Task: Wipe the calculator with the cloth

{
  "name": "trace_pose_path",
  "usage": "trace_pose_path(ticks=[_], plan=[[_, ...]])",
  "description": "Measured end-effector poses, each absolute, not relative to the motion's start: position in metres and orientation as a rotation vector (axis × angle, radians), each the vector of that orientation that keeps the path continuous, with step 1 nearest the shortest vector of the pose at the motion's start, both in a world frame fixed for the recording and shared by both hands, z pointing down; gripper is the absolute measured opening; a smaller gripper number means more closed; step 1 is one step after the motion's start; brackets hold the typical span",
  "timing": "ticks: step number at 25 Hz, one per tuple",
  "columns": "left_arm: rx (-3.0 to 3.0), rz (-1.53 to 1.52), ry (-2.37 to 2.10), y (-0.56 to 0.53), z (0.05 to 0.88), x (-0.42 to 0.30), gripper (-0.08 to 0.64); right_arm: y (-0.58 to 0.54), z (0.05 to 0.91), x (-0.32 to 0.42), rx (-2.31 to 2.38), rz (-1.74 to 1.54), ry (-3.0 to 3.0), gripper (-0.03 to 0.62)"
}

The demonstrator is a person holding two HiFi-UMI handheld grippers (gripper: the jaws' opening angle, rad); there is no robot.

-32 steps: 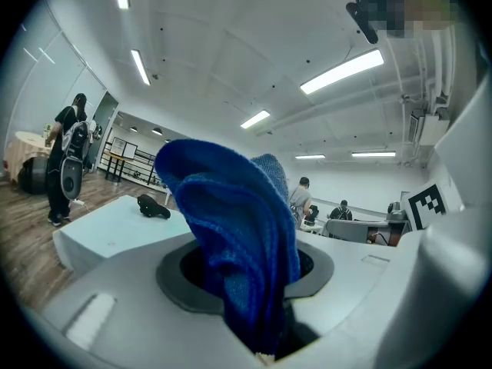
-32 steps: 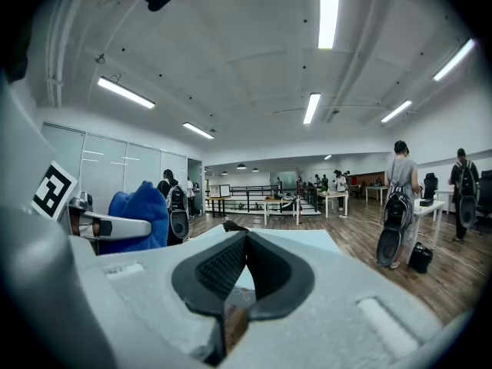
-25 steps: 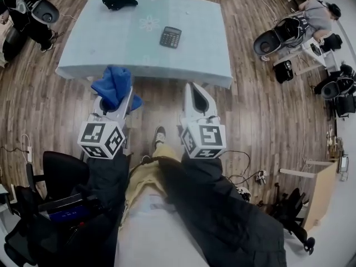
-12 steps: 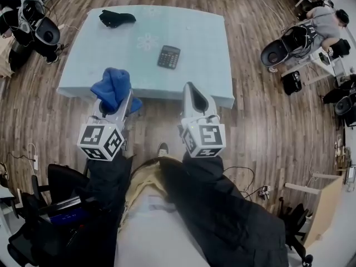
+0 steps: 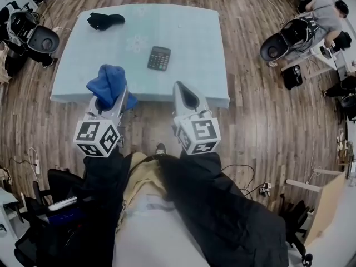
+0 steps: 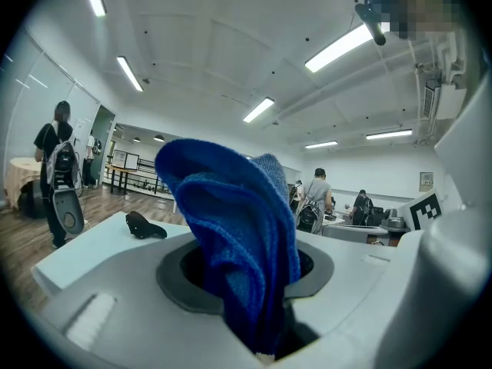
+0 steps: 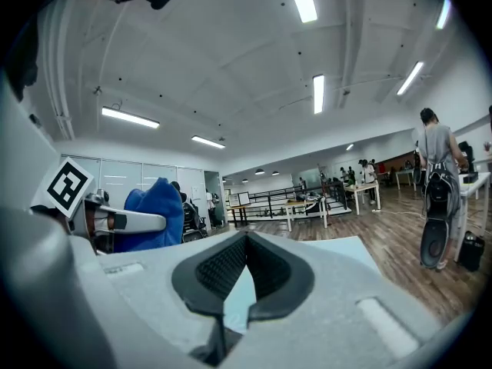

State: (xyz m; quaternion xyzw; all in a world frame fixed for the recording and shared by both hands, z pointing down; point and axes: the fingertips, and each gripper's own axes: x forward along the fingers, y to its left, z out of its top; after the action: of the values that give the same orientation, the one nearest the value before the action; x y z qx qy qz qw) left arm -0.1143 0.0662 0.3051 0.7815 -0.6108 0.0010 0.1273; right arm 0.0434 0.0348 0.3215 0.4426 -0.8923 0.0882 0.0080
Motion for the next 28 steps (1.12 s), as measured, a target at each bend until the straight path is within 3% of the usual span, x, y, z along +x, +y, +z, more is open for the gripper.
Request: trace_pose_path(ticks=[13, 28], plan=[[2.287, 0.021, -1.670, 0.007, 0.332, -0.108, 0.167, 0.001, 0.349, 0.040, 1.389, 0.321, -2.714, -0.001], [2.264, 0.083, -1.524, -0.125, 0.369, -0.124, 0.167, -0.126, 0.373, 0.028, 1.472, 0.413, -2.576, 0.000]])
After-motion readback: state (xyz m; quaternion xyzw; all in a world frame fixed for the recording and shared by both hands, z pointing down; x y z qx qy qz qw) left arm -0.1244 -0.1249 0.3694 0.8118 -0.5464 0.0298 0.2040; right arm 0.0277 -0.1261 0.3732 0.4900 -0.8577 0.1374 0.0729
